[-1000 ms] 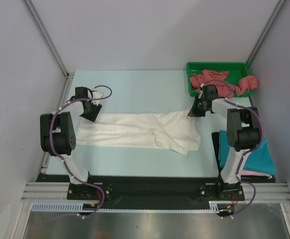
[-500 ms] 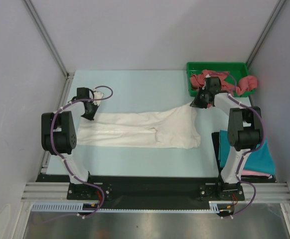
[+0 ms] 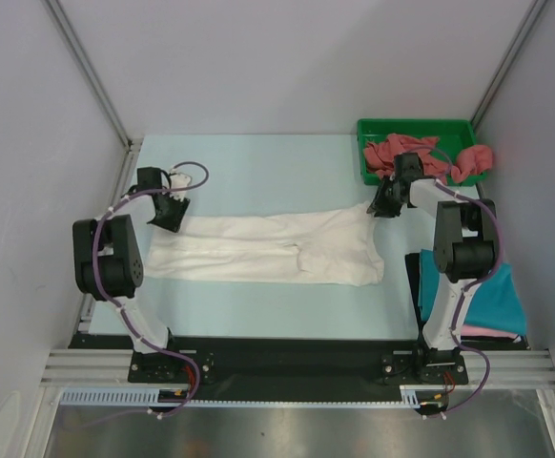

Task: Fold and stack the t-shirts
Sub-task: Fold the tshirt

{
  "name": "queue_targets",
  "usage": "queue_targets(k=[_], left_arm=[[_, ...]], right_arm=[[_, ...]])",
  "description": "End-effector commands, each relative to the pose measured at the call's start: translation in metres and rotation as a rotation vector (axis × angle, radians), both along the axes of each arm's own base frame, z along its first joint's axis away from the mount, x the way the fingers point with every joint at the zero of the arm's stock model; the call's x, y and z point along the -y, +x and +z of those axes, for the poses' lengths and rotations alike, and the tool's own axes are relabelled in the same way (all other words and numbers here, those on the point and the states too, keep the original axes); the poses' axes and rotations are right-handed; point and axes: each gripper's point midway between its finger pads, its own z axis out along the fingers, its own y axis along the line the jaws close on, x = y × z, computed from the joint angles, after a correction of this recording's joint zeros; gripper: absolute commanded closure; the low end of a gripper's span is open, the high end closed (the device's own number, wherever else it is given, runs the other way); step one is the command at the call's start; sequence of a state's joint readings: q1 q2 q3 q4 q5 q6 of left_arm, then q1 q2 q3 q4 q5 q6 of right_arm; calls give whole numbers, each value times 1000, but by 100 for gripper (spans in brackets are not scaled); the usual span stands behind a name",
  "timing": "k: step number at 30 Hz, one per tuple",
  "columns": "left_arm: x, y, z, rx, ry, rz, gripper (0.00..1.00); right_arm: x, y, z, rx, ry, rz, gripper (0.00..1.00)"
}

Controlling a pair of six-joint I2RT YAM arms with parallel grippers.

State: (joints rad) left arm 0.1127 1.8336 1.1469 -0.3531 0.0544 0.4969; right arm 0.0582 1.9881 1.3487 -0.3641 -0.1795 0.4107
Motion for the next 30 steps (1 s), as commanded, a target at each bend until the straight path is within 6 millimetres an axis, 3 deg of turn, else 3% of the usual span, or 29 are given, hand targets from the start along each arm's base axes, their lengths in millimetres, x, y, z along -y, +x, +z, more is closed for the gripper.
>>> queue_targets(k=[1,3,5,6,8,10,12,16,17,19,21,24,27,28,30], left_arm=[[6,8,51,129,-155,-6,43],[4,16,66,177,-204,16,35],[-10,22,64,171,-192,53,34],[-17,23,56,147,-158,80,34],[-23,25,37,85,-139,90,34],[-22,28,31,63,-140,76,33],[-21,31,24,42,-125,46,26],[-28,33,9,-6,-44,32,25],[-30,31,5,-19,-37,35,25],[-30,26,0,-37,-26,22,26],[-26,18,-6,-58,-37,-5,32],[-21,11,-10,-66,-59,-20,62],[-12,0,-15,-84,-88,-55,89],[-11,-3,-16,-87,-90,-56,98],[-10,-14,-19,-104,-92,-57,100]], right_arm=[[5,3,31,65,-40,13,64],[5,-2,50,102,-43,12,64],[6,-17,49,87,-52,7,61],[4,-23,61,107,-49,8,58],[4,-41,57,76,-49,0,49],[0,-57,63,66,-44,6,41],[-3,-82,51,-5,-45,14,40],[2,-126,45,-81,-77,-10,37],[1,-141,36,-119,-73,-20,34],[-2,-156,30,-147,-50,-24,29],[-5,-174,22,-179,-25,-37,29],[-6,-194,8,-221,-8,-51,28],[-15,-196,1,-216,43,-44,30],[-20,-199,-3,-228,69,-37,36],[-21,-197,-12,-236,77,-44,47]])
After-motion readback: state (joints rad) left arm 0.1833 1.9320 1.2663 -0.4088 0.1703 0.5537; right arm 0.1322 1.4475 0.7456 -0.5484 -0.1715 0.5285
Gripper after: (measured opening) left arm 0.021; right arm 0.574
